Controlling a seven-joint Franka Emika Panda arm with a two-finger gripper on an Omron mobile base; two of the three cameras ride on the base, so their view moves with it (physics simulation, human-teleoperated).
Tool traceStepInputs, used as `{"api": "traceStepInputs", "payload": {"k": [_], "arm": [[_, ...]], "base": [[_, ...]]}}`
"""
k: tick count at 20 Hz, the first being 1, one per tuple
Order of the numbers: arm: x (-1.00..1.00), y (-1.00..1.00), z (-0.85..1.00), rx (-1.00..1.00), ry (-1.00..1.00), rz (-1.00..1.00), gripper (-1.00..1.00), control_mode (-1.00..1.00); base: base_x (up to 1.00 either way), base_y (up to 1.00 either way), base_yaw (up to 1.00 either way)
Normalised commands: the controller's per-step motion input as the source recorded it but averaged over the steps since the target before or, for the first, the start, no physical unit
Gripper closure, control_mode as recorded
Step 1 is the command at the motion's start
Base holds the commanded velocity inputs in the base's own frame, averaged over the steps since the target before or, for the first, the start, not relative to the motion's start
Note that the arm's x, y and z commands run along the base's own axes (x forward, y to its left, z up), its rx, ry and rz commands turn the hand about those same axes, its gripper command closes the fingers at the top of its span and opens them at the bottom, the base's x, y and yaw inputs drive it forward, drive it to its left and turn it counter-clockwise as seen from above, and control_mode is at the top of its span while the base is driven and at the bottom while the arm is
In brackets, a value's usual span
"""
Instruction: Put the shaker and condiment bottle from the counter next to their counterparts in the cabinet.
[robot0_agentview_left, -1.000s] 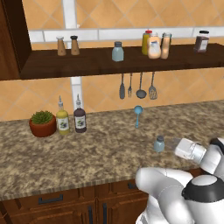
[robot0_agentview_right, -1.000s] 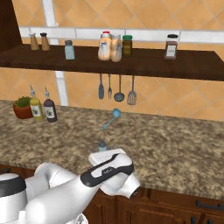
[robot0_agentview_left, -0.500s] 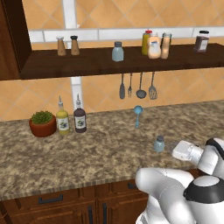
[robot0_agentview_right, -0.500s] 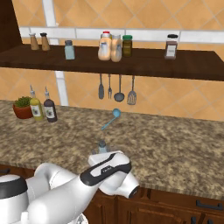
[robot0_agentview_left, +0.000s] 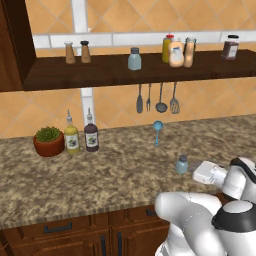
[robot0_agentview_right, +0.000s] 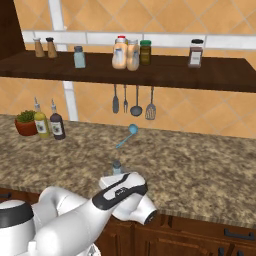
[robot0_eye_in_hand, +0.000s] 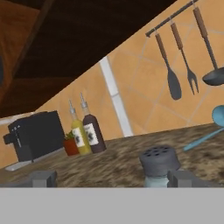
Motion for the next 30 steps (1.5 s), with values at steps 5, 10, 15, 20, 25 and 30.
{"api": "traceStepInputs", "payload": {"k": [5, 10, 15, 20, 25, 30], "arm": [[0.17, 0.15, -0.08, -0.04, 0.00, -0.01, -1.00, -1.00], [0.06, 0.03, -0.06, -0.01, 0.00, -0.01, -1.00, -1.00], [0.08, 0.00, -0.09, 0.00, 0.01, -0.07, -1.00, -1.00], [0.06, 0.00, -0.12, 0.00, 0.00, -0.08, -1.00, -1.00], [0.10, 0.00, -0.17, -0.02, 0.00, -0.09, -1.00, -1.00], [0.14, 0.05, -0.20, -0.05, 0.00, -0.07, -1.00, -1.00]], "base": [[0.00, 0.00, 0.00], [0.00, 0.00, 0.00], [0.00, 0.00, 0.00], [0.00, 0.00, 0.00], [0.00, 0.00, 0.00], [0.00, 0.00, 0.00]]}}
